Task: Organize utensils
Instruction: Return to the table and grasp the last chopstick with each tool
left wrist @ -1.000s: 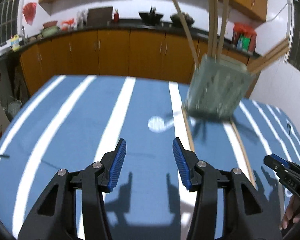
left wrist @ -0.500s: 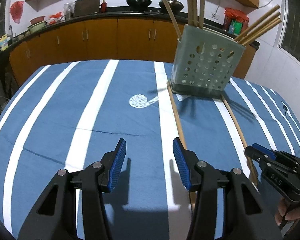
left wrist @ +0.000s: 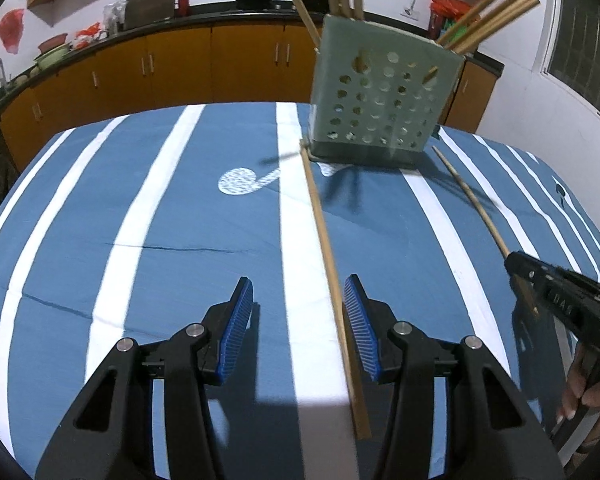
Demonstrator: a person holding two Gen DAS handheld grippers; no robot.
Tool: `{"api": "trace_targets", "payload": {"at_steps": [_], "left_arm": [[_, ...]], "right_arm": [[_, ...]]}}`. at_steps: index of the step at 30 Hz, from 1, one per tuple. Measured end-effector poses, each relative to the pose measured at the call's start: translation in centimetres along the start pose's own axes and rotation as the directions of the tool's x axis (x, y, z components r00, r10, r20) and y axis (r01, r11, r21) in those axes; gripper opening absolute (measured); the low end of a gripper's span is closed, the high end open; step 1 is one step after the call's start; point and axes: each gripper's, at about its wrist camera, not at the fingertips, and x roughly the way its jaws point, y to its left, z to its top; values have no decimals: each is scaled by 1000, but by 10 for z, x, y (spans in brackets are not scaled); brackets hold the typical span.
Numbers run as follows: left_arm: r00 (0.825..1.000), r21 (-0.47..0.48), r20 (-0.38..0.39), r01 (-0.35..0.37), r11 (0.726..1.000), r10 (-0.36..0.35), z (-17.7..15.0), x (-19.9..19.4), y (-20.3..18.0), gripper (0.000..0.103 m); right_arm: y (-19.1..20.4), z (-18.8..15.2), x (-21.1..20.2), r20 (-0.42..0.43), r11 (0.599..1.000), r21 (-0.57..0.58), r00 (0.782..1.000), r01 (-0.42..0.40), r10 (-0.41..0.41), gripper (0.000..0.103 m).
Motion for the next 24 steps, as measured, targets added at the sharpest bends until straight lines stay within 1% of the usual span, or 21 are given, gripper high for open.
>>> {"api": "trace_targets", "payload": {"at_steps": [4,7,8,9,10,11,12,13,15,22,24], "left_arm": [[1000,20,-14,6,1000,-6,-1,4,-9,48],[1000,35,-30,-7,999,8,-1,11,-16,42],[999,36,-36,-11,999,12,-2,13,-17,37],[999,38,-41,-15,999,17,-2,15,-18,30],[999,41,-45,-25,999,27,-2,17,-19,27],[999,42,-40,-35,998,37,-2,17,-19,21],[999,38,-40,-35,999,36,-1,18,-18,13],[998,34,-41,-40,999,41,0,19,-15,10],[998,24,-41,-47,999,48,1,20,-10,8],[993,-32,-41,-109,993,108,10,22,24,8],[993,-40,-42,-116,992,114,11,23,30,8]], "right_arm": [[-4,-1,0,0,1000,4,1000,-1,1,8],[-3,-2,1,-2,1000,-1,1000,-6,6,8],[-2,-2,1,-2,1000,-2,1000,-10,10,8],[-2,-2,1,-2,1000,-3,1000,-12,12,8],[-1,-2,1,-2,1000,-5,1000,-14,14,8],[-1,-2,1,-1,1000,-6,1000,-17,17,8],[-1,-2,0,0,1000,-7,1000,-18,18,8],[-1,-1,0,1,1000,-8,1000,-21,21,8],[-2,-1,-1,2,1000,-9,1000,-24,24,8],[0,-1,-2,5,999,-15,999,-35,35,8],[0,0,-1,5,999,-18,999,-37,37,8]]}}
